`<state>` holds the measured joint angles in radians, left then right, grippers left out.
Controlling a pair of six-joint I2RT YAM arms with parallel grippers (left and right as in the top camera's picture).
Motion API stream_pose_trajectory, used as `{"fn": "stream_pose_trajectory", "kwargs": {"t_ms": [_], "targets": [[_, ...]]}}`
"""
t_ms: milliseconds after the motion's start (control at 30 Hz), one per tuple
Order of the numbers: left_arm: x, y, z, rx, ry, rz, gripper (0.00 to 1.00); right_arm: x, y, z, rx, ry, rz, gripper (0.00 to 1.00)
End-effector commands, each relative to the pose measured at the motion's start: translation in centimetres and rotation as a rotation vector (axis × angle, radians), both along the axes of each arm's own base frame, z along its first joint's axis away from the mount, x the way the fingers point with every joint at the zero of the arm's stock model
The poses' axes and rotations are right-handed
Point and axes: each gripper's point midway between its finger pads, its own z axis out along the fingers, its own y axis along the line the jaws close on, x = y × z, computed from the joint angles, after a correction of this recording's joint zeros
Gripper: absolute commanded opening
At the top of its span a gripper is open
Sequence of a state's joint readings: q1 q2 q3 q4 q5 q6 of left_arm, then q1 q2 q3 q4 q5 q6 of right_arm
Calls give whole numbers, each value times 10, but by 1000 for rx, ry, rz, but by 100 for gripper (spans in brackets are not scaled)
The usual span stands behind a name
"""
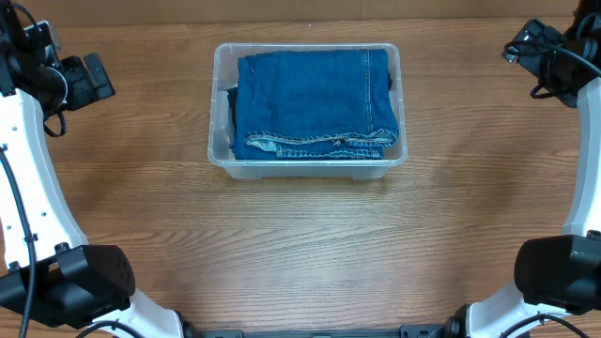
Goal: Pack container
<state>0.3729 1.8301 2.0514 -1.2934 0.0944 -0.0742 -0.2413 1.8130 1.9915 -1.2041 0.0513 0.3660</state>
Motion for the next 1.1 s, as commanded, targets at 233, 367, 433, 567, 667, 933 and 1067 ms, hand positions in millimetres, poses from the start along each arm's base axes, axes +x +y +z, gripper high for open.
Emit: {"fn": "stream_pose_trajectory", "kwargs": {"t_ms": [233,367,433,567,667,933,1067], "targets": [[-27,-33,73,66,-175,-67,100,2,0,5,0,-17,-2,100],[-53,-75,122,101,-305,-154,100,2,0,5,0,-17,-2,100],[-71,-92,144,162,-360,-186,100,2,0,5,0,-17,-2,100],[-108,-119,196,198,-568,-237,100,2,0,5,0,-17,-2,100],[-118,-132,212,222,-776,-298,100,2,0,5,0,-17,-2,100],[-135,-162,126,246,-1122,-444,100,2,0,5,0,-17,-2,100],[-148,-162,66,264,-1166,-438,100,2,0,5,0,-17,-2,100]]}}
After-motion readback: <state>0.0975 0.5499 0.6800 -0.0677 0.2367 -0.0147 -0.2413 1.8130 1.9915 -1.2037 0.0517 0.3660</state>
